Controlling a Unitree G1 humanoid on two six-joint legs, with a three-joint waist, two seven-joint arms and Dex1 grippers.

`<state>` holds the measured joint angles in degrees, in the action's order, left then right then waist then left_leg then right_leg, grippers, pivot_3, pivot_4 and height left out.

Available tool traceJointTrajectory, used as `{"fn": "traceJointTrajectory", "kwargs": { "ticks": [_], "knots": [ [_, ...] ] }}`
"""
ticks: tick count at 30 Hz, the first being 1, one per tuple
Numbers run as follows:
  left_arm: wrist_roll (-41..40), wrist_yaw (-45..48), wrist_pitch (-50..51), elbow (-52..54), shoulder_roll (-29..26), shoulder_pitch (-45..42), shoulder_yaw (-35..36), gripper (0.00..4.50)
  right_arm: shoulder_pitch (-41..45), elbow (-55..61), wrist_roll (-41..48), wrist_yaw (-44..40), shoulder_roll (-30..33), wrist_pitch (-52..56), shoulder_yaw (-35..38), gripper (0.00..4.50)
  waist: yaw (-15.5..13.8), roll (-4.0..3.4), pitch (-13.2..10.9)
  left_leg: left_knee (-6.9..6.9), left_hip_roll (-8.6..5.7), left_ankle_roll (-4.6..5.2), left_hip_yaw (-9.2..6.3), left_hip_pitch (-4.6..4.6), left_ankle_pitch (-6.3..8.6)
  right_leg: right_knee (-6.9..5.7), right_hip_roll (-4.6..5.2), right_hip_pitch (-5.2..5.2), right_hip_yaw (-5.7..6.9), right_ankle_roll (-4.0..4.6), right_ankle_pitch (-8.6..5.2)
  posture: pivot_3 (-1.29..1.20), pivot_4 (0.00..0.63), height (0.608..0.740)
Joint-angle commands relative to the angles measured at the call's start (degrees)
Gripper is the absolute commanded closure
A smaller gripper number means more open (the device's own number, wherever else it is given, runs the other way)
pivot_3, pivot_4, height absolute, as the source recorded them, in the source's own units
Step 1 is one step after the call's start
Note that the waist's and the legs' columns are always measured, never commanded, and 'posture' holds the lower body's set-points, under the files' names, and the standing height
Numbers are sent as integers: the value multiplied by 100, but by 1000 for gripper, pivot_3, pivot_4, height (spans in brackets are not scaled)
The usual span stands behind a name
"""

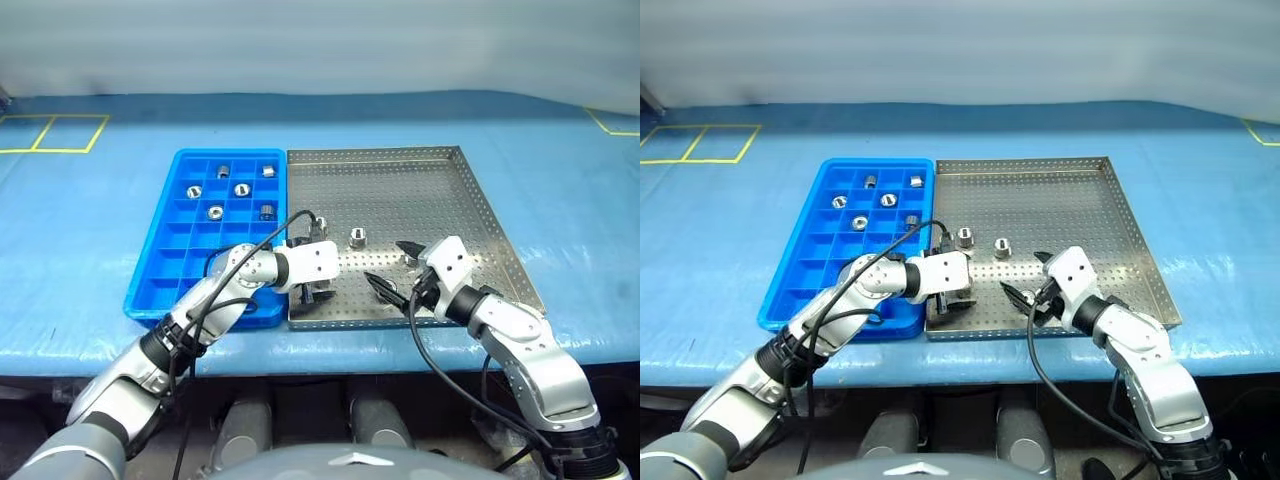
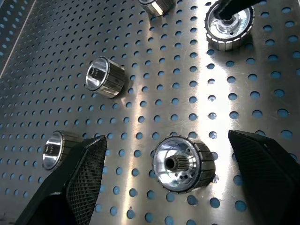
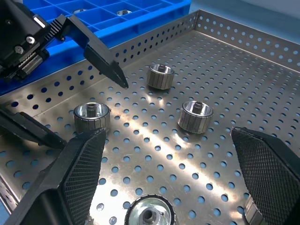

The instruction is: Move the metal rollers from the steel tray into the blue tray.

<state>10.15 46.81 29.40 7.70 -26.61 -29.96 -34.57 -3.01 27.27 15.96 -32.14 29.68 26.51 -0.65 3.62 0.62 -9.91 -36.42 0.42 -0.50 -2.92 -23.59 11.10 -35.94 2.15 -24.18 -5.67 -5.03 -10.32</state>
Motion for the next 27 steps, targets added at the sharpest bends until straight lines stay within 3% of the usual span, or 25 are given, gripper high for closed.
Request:
{"fn": "traceJointTrajectory", "kwargs": {
  "ticks": [1,14,22,27],
  "knots": [
    [201,186,52,-169,-101,-40,-135,0,79,175,-18,58,-12,-143,115,14,47,-1,0,3,3,0,0,1,0,0,-2,-1,0,0,0,-36,150,740],
    [1281,342,-227,-145,-478,-462,-380,0,-12,47,-164,179,-261,-408,14,14,123,1,-1,7,13,0,-1,-1,0,-7,-13,-11,-2,2,0,-58,150,740],
    [1247,579,-355,-242,-361,-404,-329,0,48,-21,-208,194,-311,-497,51,14,131,1,-1,12,12,0,-1,-1,0,-7,-13,-14,-2,3,0,-59,150,740],
    [1180,717,-417,-234,-322,-333,-298,1210,70,-54,-240,271,-327,-527,75,0,145,1,-1,18,12,0,0,-1,0,-7,-13,-16,-2,4,-1,-63,150,740]
  ]
}}
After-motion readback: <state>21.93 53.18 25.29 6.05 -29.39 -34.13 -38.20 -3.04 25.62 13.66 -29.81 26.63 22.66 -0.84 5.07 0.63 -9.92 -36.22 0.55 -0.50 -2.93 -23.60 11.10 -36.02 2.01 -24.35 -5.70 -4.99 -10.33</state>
